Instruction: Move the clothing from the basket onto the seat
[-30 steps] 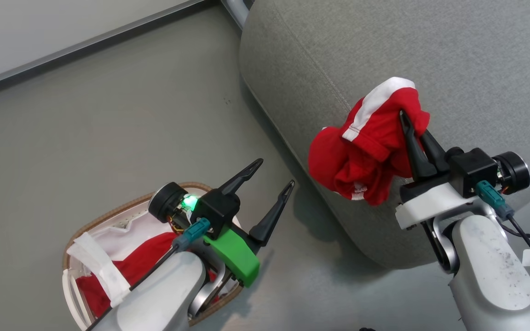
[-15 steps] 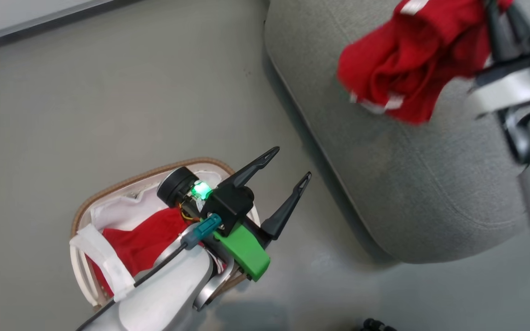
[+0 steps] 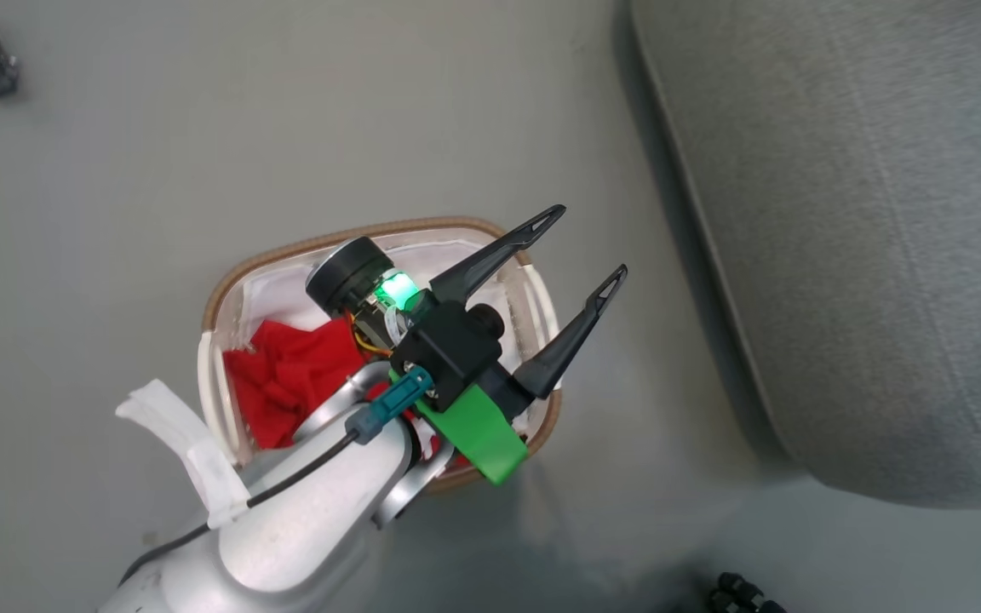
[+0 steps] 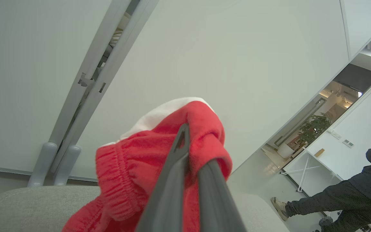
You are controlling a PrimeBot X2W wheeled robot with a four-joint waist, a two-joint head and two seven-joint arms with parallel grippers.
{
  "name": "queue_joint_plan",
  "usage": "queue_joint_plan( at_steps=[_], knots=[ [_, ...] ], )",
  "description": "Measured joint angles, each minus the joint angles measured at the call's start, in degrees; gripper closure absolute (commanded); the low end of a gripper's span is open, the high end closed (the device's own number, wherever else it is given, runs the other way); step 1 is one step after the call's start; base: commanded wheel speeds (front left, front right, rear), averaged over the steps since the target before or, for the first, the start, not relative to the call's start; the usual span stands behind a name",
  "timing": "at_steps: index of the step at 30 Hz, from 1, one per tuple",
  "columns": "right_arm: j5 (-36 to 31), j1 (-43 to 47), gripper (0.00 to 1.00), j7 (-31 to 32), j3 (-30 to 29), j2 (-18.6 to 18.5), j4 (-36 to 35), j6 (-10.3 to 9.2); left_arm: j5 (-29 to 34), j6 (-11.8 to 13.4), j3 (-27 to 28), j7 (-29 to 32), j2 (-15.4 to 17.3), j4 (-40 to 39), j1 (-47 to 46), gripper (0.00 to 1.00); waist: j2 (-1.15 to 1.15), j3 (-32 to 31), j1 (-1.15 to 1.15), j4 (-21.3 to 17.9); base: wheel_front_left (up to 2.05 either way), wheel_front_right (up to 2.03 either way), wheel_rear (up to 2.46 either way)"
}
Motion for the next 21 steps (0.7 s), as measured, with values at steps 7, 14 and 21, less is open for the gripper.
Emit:
queue_joint_plan(
  at_steps=[7,14,21],
  knots=[
    [0.1,0.8,1.00,0.1,-2.8,1.9,9.6,0.00,1.3,0.5,0.0,-0.3,-0.2,-1.0,-2.0,0.00,0.00,6.0,0.00,3.7,0.00,0.00,0.00],
    [-1.0,3.4,1.00,-3.9,-4.2,7.6,17.1,0.00,1.5,0.9,-0.1,-0.8,-0.3,-0.6,-2.3,0.00,0.00,10.3,0.01,5.9,0.00,0.00,0.00],
    [-1.4,4.9,0.00,-7.0,-6.4,10.8,20.5,0.00,1.4,1.0,0.0,-0.8,0.2,-0.4,-2.6,0.00,0.00,10.8,0.00,4.7,0.00,0.00,0.00]
  ],
)
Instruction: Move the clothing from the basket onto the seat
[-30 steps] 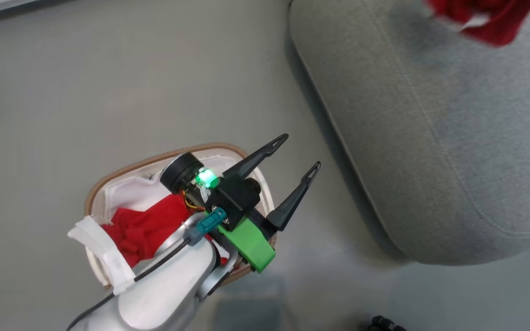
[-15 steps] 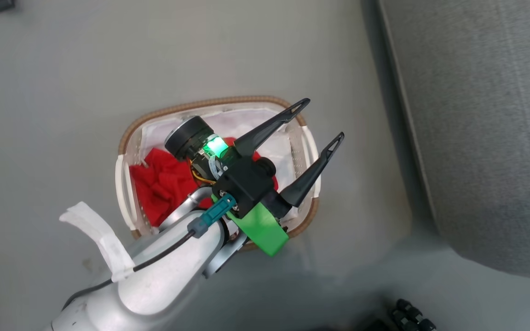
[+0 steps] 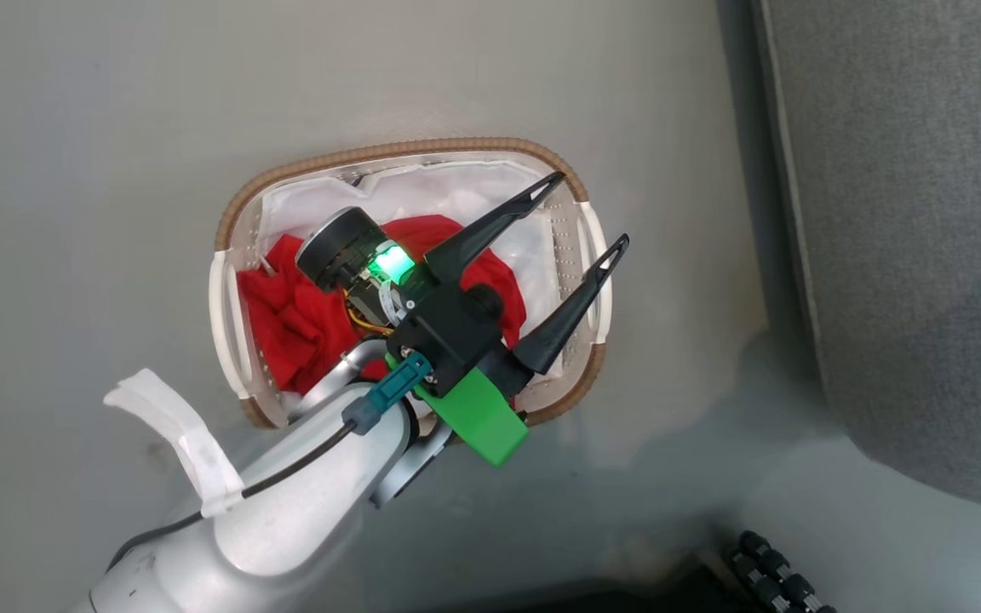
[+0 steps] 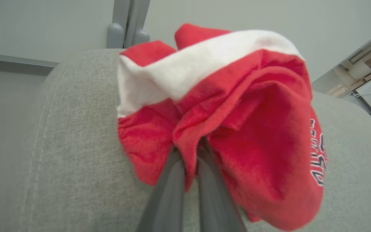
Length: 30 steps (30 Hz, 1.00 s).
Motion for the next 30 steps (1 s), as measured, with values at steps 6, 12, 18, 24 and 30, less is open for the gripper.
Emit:
queue_joint_plan(
  at_steps=[6,12,18,24,30],
  knots=[
    [0.2,1.9,0.00,-0.9,0.7,3.0,0.0,0.00,-0.6,0.2,0.1,0.0,0.7,0.5,0.0,0.00,0.00,-1.7,0.00,-1.2,0.00,0.00,0.00],
    [0.6,6.2,0.00,-1.2,2.3,6.8,-4.6,0.00,-2.6,1.5,1.8,-0.6,1.6,0.9,1.5,0.00,0.00,-4.8,0.00,-2.5,0.00,0.00,0.00],
    [0.5,11.2,0.00,-1.2,3.6,8.5,-10.2,0.00,-3.9,2.6,3.2,-1.5,1.7,2.0,3.5,0.00,0.00,-9.3,-0.01,-3.9,0.00,0.00,0.00],
    [0.3,14.7,0.00,-1.2,4.2,9.0,-15.6,0.00,-6.7,4.1,6.0,-2.5,0.6,4.9,6.9,0.00,0.00,-14.8,-0.01,-4.4,0.00,0.00,0.00],
    [1.0,18.2,0.00,-1.2,4.6,11.1,-19.3,0.00,-7.6,5.3,10.4,-2.8,-0.6,6.5,11.7,0.00,0.00,-20.3,-0.01,-3.7,0.00,0.00,0.00]
  ],
)
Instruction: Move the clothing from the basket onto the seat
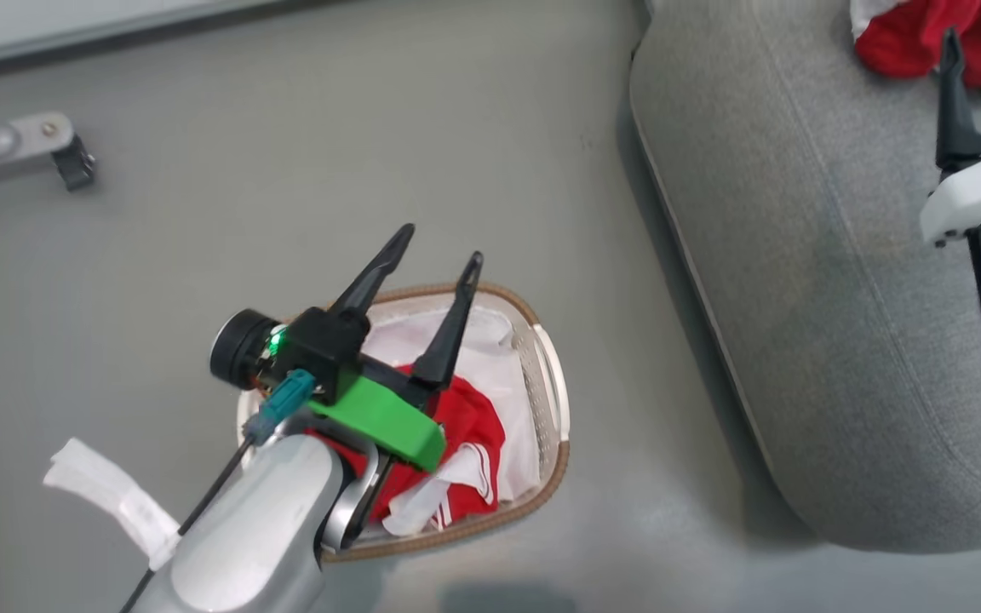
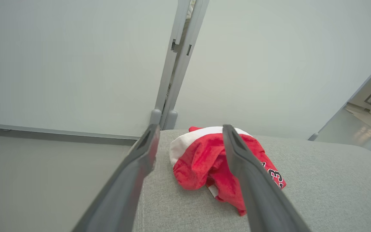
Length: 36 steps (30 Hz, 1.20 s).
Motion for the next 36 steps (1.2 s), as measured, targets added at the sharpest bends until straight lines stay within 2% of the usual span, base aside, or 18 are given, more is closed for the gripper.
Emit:
queue_joint_plan(
  at_steps=[6,12,18,21,28,36],
  knots=[
    [0.4,4.3,0.00,-0.1,-0.8,3.5,-2.8,0.00,0.8,0.9,7.4,-0.2,-1.1,-1.1,6.1,0.00,0.00,-4.7,0.00,1.8,0.00,0.00,0.00],
    [0.7,9.5,0.00,-0.1,0.9,6.9,-5.4,0.00,2.7,1.0,14.6,-0.2,-2.6,-1.3,12.4,0.00,0.00,-7.9,0.00,4.9,0.00,0.00,0.00],
    [1.4,15.8,0.00,-0.1,0.6,10.9,-9.0,0.00,3.7,0.5,22.9,-0.2,-5.9,-1.7,18.1,0.00,0.00,-10.6,0.00,7.9,0.00,0.00,0.00],
    [1.1,18.8,0.00,-0.1,0.6,12.5,-10.7,0.00,4.8,-0.2,25.7,-0.2,-6.6,-1.8,20.2,0.00,0.00,-11.8,0.00,9.1,0.00,0.00,0.00],
    [0.5,25.7,0.00,-0.1,2.1,14.1,-14.3,0.00,8.0,-1.1,31.1,-0.2,-7.9,-1.7,25.1,0.00,0.00,-14.2,0.00,10.7,0.00,0.00,0.00],
    [2.8,31.0,0.00,-0.1,4.6,14.2,-15.7,0.00,10.2,-2.1,35.0,-0.2,-9.6,-1.3,29.7,0.00,0.00,-16.0,0.00,10.7,0.00,0.00,0.00]
  ],
)
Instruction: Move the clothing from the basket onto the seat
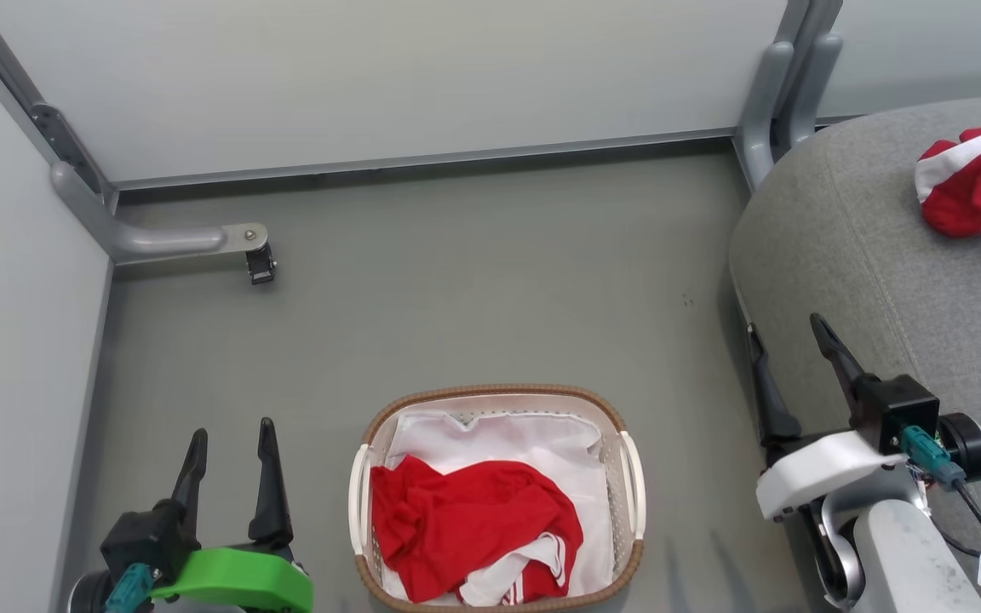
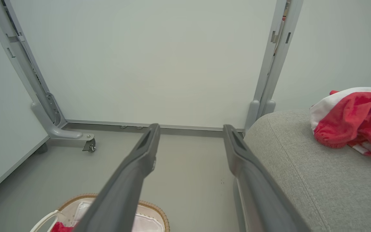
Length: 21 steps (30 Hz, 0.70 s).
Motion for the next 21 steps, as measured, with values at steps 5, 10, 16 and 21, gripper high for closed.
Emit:
queue_joint_plan(
  at_steps=[5,10,16,21],
  knots=[
    [1.2,3.1,0.00,0.0,0.1,0.0,-1.4,0.00,0.2,-0.7,1.0,0.0,-0.8,-0.1,1.7,0.00,0.00,-1.3,0.00,-0.2,0.00,0.00,0.00],
    [2.2,5.7,0.00,0.0,0.2,0.0,-2.3,0.00,0.4,-1.5,1.0,0.0,-1.2,0.0,2.1,0.00,0.00,-2.6,0.00,-0.1,0.00,0.00,0.00],
    [2.3,6.2,0.00,0.0,0.3,0.0,-2.1,0.00,0.9,-1.7,0.8,0.0,-1.3,0.4,2.1,0.00,0.00,-3.1,0.00,-0.2,0.00,0.00,0.00],
    [2.3,6.2,0.00,0.0,0.3,0.0,-2.1,0.00,1.0,-1.8,0.6,0.0,-1.4,0.6,2.1,0.00,0.00,-3.3,0.00,-0.2,0.00,0.00,0.00]
  ],
)
